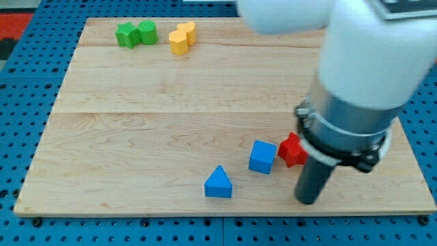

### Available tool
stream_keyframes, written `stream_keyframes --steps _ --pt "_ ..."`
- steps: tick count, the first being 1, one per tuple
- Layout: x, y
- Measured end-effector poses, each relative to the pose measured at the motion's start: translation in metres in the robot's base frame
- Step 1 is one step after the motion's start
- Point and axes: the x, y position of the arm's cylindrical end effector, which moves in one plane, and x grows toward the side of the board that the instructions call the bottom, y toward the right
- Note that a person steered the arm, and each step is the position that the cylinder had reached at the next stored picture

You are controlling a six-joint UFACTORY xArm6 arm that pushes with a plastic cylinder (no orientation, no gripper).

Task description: Move the blue blocks below the yellow blocks

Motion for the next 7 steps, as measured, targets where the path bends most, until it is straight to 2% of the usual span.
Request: stream_keyframes --steps 1,3,4,5,6,7 --pt "-0.036 -0.021" --pt "-0.061 -0.160" --pt "-0.056 -0.112" --pt "0.002 -0.055" --pt "0.024 -0.091" --pt "-0.002 -0.134"
